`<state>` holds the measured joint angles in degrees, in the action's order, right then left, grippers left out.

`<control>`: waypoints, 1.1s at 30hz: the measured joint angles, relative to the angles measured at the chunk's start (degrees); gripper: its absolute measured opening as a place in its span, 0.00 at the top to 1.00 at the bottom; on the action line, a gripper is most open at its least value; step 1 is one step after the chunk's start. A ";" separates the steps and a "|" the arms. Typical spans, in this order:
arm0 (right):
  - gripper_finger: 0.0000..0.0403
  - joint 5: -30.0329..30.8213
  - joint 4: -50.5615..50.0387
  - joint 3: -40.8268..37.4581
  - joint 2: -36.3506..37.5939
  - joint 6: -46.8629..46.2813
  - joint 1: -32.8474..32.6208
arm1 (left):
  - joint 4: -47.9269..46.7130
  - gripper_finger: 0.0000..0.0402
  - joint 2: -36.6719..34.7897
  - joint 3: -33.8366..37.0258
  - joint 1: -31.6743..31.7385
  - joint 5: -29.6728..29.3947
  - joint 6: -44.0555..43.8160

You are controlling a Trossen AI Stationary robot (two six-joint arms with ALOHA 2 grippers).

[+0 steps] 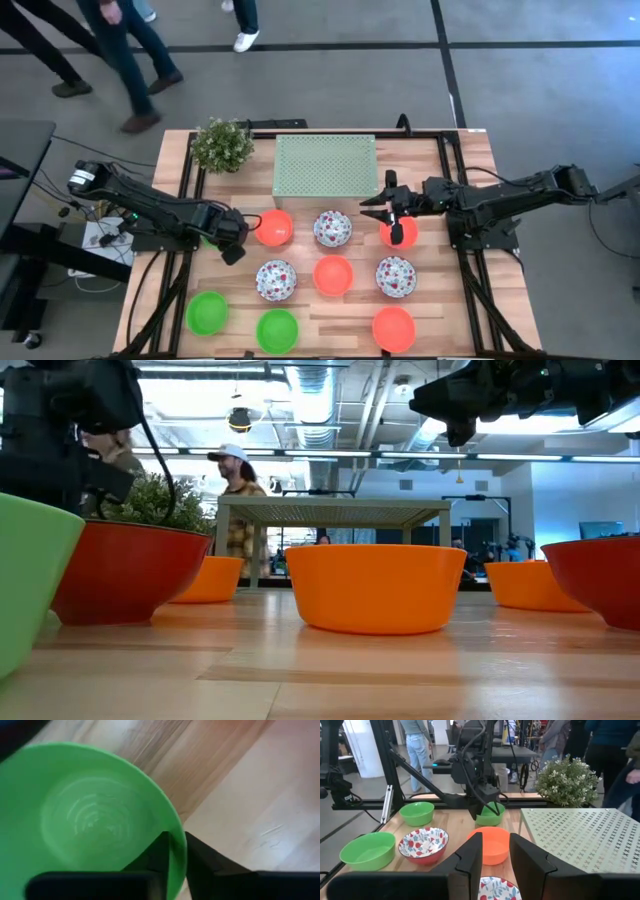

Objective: Pick & Place Mini bowls
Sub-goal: Put the green bowl on the shelf

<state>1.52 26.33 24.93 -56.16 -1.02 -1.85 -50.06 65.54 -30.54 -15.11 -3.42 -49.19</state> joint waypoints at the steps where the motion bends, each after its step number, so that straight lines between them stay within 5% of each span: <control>1: 0.77 0.00 -0.03 0.00 0.00 -0.08 0.00 | 0.02 0.94 -0.05 0.06 0.00 -0.13 0.38; 10: 0.77 0.00 -0.11 -0.02 0.02 -0.59 0.00 | 1.08 0.98 0.00 -4.68 -0.52 -0.99 2.36; 23: 0.77 0.00 -0.16 -0.02 0.02 -0.57 0.00 | -4.81 0.99 0.79 -21.14 -9.98 -15.22 5.55; 33: 0.77 0.00 -0.15 -0.02 0.02 -0.55 0.04 | -5.55 0.98 10.66 -38.37 -7.35 -23.62 34.14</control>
<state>1.52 26.18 24.91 -56.14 -1.56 -1.80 -55.61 76.20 -68.91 -22.46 -27.04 -15.05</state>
